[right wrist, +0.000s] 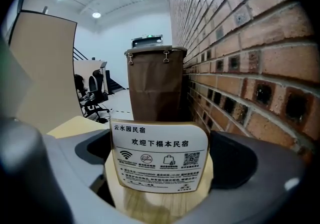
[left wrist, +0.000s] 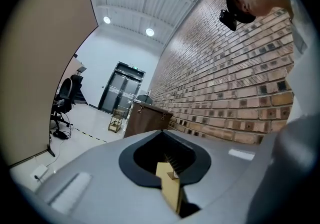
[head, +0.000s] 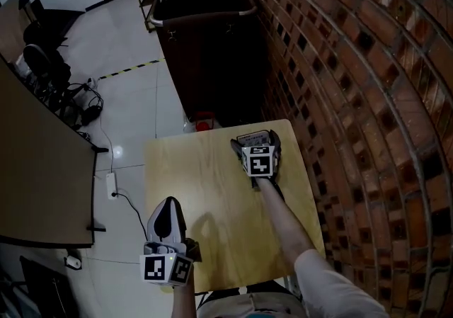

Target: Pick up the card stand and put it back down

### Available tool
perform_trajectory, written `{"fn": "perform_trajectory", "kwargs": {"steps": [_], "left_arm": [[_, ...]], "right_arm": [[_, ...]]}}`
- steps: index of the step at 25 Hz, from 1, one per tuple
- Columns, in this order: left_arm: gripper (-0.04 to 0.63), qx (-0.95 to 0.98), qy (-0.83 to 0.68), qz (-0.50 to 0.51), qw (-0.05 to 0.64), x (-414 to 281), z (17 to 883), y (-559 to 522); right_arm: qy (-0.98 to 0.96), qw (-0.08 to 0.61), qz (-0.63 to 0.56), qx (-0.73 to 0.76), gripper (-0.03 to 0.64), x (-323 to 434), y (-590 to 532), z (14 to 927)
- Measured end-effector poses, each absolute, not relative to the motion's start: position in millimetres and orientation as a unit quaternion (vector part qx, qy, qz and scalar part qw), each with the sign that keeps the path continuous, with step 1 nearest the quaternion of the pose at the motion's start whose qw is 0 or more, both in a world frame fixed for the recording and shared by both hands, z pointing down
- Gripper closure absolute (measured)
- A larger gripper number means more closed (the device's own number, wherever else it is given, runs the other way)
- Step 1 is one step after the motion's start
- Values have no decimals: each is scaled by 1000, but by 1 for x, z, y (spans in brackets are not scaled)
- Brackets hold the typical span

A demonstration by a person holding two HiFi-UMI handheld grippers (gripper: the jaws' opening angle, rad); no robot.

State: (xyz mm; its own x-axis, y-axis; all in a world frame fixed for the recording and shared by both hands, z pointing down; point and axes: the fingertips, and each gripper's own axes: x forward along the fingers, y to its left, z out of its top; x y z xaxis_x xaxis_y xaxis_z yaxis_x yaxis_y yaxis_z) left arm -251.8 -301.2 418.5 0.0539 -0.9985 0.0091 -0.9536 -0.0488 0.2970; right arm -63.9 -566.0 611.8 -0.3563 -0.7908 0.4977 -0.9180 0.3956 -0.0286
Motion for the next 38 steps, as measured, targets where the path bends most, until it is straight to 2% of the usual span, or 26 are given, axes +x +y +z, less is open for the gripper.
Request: {"fn": "perform_trajectory", "kwargs": {"steps": [13, 20, 28, 32, 38], "left_arm": [[589, 714, -683, -105, 112, -254, 418, -298], [589, 732, -667, -106, 92, -235, 404, -296], [589, 748, -655, -101, 33, -209, 372, -279], [589, 760, -645, -83, 2, -189, 363, -270], [589, 765, -638, -84, -6, -170, 358, -258]], "right_arm": [[-821, 200, 125, 520, 41, -61, -553, 600], [-841, 144, 58, 518, 41, -56, -502, 529], [-859, 73, 4, 506, 41, -47, -390, 428], [-859, 42, 17, 509, 41, -32, -347, 405], [-864, 8, 25, 503, 41, -18, -309, 385]]}}
